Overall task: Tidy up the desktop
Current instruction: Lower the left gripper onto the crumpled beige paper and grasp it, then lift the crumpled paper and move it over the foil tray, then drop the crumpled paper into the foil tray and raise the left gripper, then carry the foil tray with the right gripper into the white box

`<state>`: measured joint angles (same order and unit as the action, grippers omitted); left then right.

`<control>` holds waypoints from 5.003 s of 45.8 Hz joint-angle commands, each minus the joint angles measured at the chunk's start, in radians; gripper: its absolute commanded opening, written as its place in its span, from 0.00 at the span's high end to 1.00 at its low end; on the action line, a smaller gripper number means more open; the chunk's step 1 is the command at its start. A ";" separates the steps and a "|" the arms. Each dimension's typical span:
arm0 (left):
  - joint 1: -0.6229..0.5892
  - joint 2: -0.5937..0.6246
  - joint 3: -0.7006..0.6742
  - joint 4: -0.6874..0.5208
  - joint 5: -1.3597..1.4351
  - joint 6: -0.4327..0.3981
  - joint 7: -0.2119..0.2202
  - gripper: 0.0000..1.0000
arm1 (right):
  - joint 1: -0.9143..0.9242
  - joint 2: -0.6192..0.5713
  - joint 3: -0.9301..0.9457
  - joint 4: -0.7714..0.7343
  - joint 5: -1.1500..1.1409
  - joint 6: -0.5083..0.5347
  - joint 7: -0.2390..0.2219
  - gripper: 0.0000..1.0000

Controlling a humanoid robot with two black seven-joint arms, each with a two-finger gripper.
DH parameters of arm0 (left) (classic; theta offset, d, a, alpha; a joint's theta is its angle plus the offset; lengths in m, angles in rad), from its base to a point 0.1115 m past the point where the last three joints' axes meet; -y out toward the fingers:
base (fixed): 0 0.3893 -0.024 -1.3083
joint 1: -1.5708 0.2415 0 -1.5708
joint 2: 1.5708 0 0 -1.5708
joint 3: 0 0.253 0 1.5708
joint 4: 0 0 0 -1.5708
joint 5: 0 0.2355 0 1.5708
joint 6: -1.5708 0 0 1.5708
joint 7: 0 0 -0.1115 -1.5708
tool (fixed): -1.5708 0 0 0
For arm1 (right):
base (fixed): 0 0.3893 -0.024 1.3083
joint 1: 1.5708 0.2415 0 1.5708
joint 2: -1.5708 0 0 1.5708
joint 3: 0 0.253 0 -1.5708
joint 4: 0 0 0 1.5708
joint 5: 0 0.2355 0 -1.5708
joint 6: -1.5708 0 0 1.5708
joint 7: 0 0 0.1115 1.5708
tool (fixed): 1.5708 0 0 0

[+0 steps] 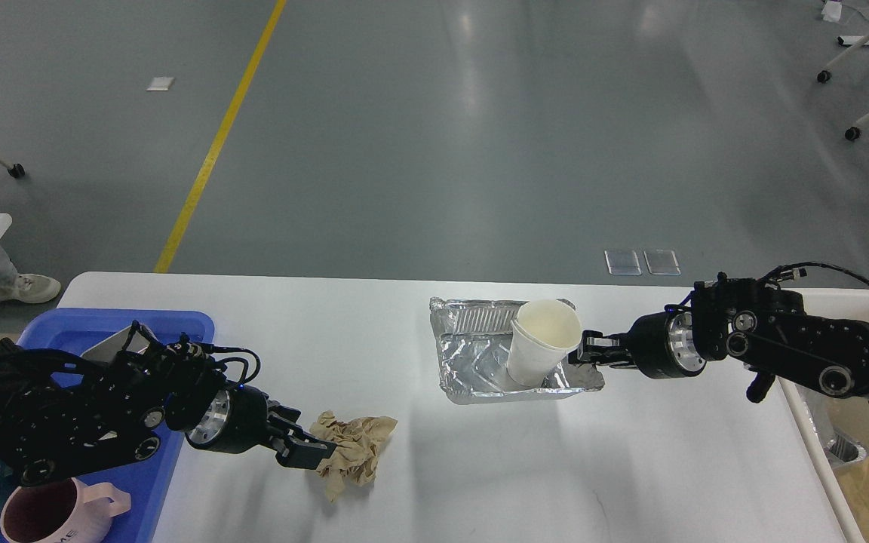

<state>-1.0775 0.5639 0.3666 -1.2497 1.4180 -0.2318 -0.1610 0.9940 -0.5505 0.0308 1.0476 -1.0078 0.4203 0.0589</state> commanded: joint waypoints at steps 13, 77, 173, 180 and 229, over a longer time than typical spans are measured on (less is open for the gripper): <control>0.039 -0.131 0.000 0.117 -0.005 0.000 -0.006 0.09 | 0.000 -0.002 0.000 0.000 0.000 0.000 -0.001 1.00; -0.206 0.166 -0.103 -0.037 -0.002 -0.233 -0.123 1.00 | -0.001 -0.008 0.000 0.000 0.002 -0.003 -0.001 1.00; -0.398 -0.251 -0.092 0.165 -0.387 -0.258 -0.075 0.83 | 0.028 -0.003 -0.003 0.015 0.049 -0.002 0.010 1.00; -0.400 -0.274 -0.098 0.176 -0.398 -0.239 -0.075 0.66 | 0.029 -0.003 -0.003 0.015 0.049 -0.002 0.010 1.00; -0.389 -0.187 -0.271 0.305 -0.640 -0.113 -0.078 0.14 | 0.008 -0.143 0.029 -0.055 0.212 -0.074 -0.004 1.00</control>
<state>-1.4815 0.3539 0.1386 -0.9740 0.8441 -0.3615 -0.2378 1.0115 -0.6559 0.0506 1.0161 -0.8290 0.3756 0.0578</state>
